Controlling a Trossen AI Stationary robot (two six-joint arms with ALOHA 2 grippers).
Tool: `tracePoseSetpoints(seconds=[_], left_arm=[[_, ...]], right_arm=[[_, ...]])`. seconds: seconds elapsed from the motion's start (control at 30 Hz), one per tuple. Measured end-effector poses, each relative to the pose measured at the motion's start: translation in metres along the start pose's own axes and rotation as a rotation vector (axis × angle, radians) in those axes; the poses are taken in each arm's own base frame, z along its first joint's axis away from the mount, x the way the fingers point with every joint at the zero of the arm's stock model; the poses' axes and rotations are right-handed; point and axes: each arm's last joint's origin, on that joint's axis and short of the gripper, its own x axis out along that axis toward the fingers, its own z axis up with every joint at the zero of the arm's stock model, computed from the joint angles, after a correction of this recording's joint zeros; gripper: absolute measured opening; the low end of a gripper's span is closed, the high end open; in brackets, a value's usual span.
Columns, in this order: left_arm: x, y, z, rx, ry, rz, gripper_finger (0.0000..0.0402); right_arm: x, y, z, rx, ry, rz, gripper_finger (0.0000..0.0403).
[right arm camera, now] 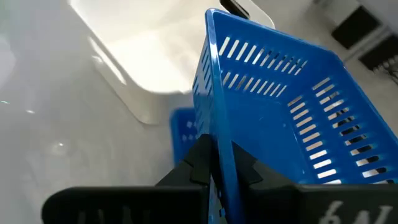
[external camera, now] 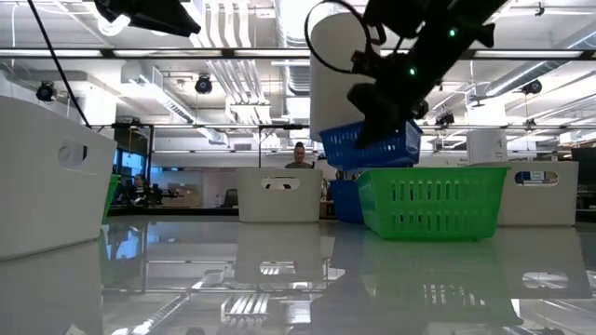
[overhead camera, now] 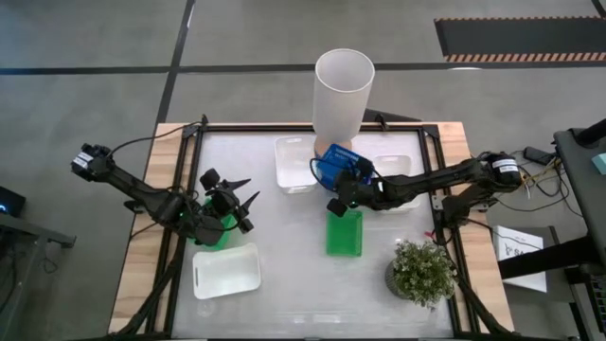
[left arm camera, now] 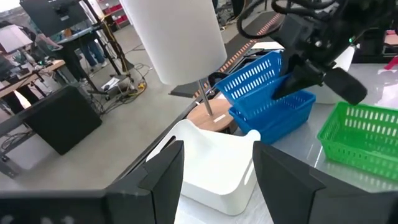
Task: Stack baskets by color
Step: Stack the left blue bin on top of the right blue bin on the table, then stack the bottom white bin on top of the top white bin on the table
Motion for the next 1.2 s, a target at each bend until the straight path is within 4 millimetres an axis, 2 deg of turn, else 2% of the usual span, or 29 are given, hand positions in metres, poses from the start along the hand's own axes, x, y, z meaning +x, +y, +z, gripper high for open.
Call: tracePoseSetpoints(seconds=[0.2,0.4,0.57,0.77,0.9,1.2], left_arm=[[0.001,-0.001,-0.001,0.004,0.002,0.001,0.0176],[0.001,-0.001,0.0,-0.002,0.0,0.002,0.0176],[0.001,-0.003,0.002,-0.036,-0.004,-0.019,0.0176],[0.002,-0.009,-0.001,-0.113,0.062,-0.161,0.0176],[0.003,-0.024,-0.008,-0.141,0.153,-0.316,0.0176],[0.006,-0.081,-0.018,-0.197,0.428,-0.628,0.0176]], right_arm=[[0.009,0.002,-0.014,-0.042,0.017,-0.018,0.0017],[0.013,0.003,-0.021,-0.056,0.038,-0.022,0.0071],[0.01,0.004,-0.019,-0.049,0.032,-0.012,0.0115],[-0.006,0.011,-0.006,-0.068,-0.018,0.033,0.0135],[-0.021,0.018,0.0,-0.116,-0.064,0.074,0.0136],[-0.055,0.024,0.005,-0.177,-0.155,0.15,0.0125]])
